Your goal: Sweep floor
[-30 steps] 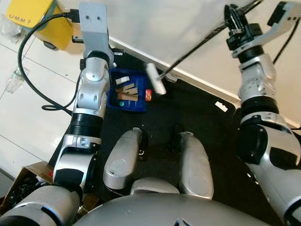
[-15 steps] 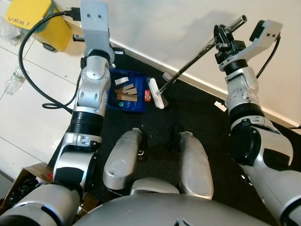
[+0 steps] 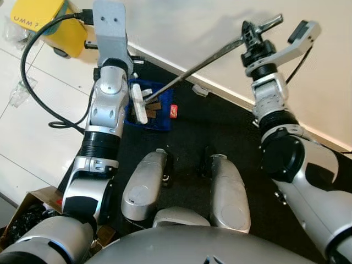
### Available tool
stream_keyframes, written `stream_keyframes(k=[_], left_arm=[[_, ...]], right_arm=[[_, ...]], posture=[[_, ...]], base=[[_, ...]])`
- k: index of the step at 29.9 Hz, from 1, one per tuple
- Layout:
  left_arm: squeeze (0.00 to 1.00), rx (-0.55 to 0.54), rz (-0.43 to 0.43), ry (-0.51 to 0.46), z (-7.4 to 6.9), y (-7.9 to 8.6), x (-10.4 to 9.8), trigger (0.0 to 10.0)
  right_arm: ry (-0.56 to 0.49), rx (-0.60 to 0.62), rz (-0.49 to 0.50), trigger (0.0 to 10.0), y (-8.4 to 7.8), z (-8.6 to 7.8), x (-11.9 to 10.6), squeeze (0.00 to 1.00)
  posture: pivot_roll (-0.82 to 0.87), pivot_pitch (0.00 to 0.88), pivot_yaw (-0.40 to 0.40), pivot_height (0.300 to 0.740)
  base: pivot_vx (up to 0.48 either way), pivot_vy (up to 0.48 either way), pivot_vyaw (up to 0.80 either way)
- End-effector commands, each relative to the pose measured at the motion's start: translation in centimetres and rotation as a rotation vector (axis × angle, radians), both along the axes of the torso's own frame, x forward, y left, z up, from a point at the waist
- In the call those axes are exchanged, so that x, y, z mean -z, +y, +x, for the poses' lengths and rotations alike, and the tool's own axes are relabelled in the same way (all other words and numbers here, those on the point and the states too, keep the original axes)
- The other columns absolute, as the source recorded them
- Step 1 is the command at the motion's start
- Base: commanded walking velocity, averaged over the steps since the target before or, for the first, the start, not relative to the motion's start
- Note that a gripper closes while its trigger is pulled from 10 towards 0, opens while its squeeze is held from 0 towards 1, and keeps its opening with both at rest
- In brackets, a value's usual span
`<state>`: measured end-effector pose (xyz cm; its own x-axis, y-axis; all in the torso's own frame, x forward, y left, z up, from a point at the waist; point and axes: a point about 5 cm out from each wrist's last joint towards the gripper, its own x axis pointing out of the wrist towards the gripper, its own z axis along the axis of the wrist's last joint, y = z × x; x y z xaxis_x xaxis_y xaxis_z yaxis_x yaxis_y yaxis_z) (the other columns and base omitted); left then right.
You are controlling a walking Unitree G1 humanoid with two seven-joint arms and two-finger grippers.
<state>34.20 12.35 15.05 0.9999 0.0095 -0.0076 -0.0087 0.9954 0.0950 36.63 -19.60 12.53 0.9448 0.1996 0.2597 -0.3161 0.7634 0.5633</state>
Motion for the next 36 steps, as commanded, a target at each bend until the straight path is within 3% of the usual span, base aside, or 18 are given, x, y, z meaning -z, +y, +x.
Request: stream_keyframes(k=[1,2,3,5,6,7,12,14,24,25,26,28,30,31,32,36], left_arm=[[0.00,0.013,-0.001,0.110,-0.5,-0.1,2.5,10.0],[0.00,0.013,-0.005,0.110,-0.5,-0.2,2.5,10.0],[0.00,0.013,-0.005,0.110,-0.5,-0.2,2.5,10.0],[0.00,0.012,-0.013,0.111,-0.5,-0.4,2.6,10.0],[0.00,0.012,-0.013,0.111,-0.5,-0.4,2.6,10.0],[0.00,0.012,-0.018,0.114,-0.5,-0.5,2.7,10.0],[0.00,0.019,-0.022,0.118,-0.5,-0.7,2.8,10.0],[0.00,0.026,-0.021,0.119,-0.5,-0.8,2.8,10.0],[0.00,0.026,0.004,0.114,-0.7,0.0,2.6,10.0],[0.00,0.024,0.011,0.113,-0.8,0.2,2.5,10.0],[0.00,0.024,0.011,0.113,-0.8,0.2,2.5,10.0],[0.00,0.021,0.024,0.111,-1.1,0.8,2.3,10.0],[0.00,0.021,0.024,0.111,-1.1,0.8,2.3,10.0],[0.00,0.013,0.039,0.114,-1.3,1.5,2.3,10.0],[0.00,0.010,0.043,0.116,-1.3,1.7,2.3,10.0],[0.00,0.010,0.046,0.117,-1.4,1.7,2.3,10.0]], right_arm=[[-0.069,-0.016,-0.065,10.0,-0.5,-0.2,-0.8,0.00],[-0.099,-0.026,-0.128,10.0,-0.9,-0.3,-1.4,0.00],[-0.099,-0.026,-0.128,10.0,-0.9,-0.3,-1.4,0.00],[-0.154,-0.038,-0.257,10.0,-2.1,-0.8,-2.4,0.00],[-0.154,-0.038,-0.257,10.0,-2.1,-0.8,-2.4,0.00],[-0.165,-0.034,-0.338,10.0,-3.2,-1.3,-2.8,0.00],[-0.100,0.013,-0.387,10.0,-4.5,-1.7,-1.9,0.00],[-0.029,0.042,-0.411,10.0,-4.9,-1.8,-0.7,0.00],[0.033,0.112,-0.269,10.0,-2.5,-1.4,1.2,0.00],[0.051,0.108,-0.207,10.0,-1.9,-1.4,1.6,0.00],[0.051,0.108,-0.207,10.0,-1.9,-1.4,1.6,0.00],[0.089,0.094,-0.083,10.0,-0.9,-1.4,2.4,0.00],[0.089,0.094,-0.083,10.0,-0.9,-1.4,2.4,0.00],[0.112,0.093,0.035,10.0,-0.3,-1.3,2.9,0.00],[0.114,0.092,0.078,10.0,-0.2,-1.2,2.9,0.00],[0.108,0.091,0.126,10.0,0.0,-1.0,2.7,0.00]], posture=[[0.35,0.239,0.075,0.740],[0.34,0.239,0.070,0.740],[0.34,0.239,0.070,0.740],[0.33,0.238,0.065,0.740],[0.33,0.238,0.065,0.740],[0.32,0.239,0.063,0.740],[0.30,0.238,0.067,0.740],[0.31,0.239,0.073,0.740],[0.37,0.242,0.106,0.740],[0.39,0.245,0.120,0.740],[0.39,0.245,0.120,0.740],[0.42,0.244,0.139,0.740],[0.42,0.244,0.139,0.740],[0.43,0.243,0.143,0.740],[0.43,0.243,0.143,0.740],[0.43,0.241,0.144,0.740]], base=[[0.000,0.000,0.00],[0.000,0.000,0.00],[0.000,0.000,0.00],[0.000,0.000,0.00],[0.000,0.000,0.00],[0.000,0.000,0.00],[0.000,0.000,0.00],[0.000,0.000,0.00],[0.000,0.000,0.00],[0.000,0.000,0.00],[0.000,0.000,0.00],[0.000,0.000,0.00],[0.000,0.000,0.00],[0.000,0.000,0.00],[0.000,0.000,0.00],[0.000,0.000,0.00]])
